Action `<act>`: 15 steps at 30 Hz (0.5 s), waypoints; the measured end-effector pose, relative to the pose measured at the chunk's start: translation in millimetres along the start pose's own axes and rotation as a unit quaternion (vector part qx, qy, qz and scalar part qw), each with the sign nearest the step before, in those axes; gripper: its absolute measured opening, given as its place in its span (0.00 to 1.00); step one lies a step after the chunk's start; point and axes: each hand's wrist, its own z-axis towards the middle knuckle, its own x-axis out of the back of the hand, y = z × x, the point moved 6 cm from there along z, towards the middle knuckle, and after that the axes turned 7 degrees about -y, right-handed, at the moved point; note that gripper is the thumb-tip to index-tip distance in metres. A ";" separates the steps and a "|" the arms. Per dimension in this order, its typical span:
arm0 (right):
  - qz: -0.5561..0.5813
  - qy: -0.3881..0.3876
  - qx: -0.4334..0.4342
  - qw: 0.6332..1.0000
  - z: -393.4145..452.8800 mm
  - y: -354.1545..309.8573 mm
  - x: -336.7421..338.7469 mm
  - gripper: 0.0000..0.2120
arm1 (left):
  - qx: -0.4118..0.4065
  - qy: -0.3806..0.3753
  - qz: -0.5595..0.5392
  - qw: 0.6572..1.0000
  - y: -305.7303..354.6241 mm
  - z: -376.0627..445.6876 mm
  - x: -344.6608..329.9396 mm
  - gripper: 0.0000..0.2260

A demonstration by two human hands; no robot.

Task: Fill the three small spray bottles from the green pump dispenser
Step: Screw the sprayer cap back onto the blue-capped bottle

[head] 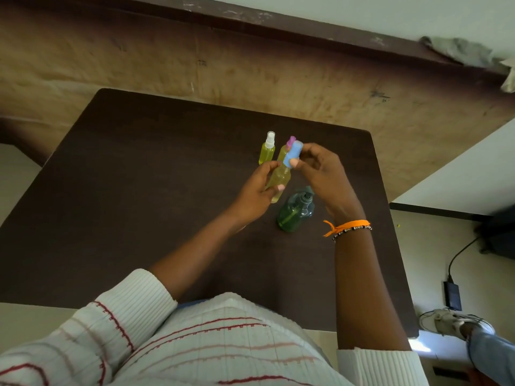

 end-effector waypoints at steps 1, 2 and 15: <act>0.002 0.000 -0.004 1.000 0.3 1.5 -0.2 0.09 | -0.004 0.002 0.003 1.000 0.6 0.2 1.0 0.15; 0.009 0.001 -0.008 1.000 0.3 2.3 0.1 0.09 | -0.006 0.004 0.006 1.000 1.5 -0.1 1.8 0.14; -0.091 0.004 -0.012 0.996 0.2 -6.9 3.2 0.09 | -0.037 0.006 0.035 0.999 15.9 -1.6 7.9 0.15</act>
